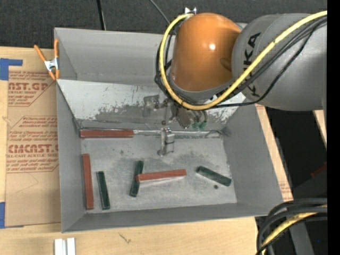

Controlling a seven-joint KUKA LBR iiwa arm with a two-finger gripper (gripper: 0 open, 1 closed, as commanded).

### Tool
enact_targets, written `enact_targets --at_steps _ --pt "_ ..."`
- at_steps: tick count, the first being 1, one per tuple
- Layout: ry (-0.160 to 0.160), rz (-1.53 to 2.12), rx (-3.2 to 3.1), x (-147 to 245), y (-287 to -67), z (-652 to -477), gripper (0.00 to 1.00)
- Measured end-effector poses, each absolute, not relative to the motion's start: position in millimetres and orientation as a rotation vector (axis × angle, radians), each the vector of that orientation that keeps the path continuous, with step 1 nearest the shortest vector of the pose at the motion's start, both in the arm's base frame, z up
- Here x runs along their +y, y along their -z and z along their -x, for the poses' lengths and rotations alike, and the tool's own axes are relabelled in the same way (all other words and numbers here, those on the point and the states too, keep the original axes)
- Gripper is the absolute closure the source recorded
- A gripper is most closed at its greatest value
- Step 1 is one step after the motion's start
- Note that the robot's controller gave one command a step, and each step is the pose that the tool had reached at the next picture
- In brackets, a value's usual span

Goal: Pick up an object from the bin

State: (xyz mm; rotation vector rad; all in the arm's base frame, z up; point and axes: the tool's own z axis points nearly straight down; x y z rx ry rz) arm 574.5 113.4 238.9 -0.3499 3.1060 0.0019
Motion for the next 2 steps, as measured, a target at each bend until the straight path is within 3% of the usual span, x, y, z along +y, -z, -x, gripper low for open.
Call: enact_targets --at_steps 1,2 --pt "-0.002 0.330 3.121 113.8 -191.8 -529.3 0.00" --pt "-0.003 0.141 3.133 133.8 -139.1 -517.6 0.00"
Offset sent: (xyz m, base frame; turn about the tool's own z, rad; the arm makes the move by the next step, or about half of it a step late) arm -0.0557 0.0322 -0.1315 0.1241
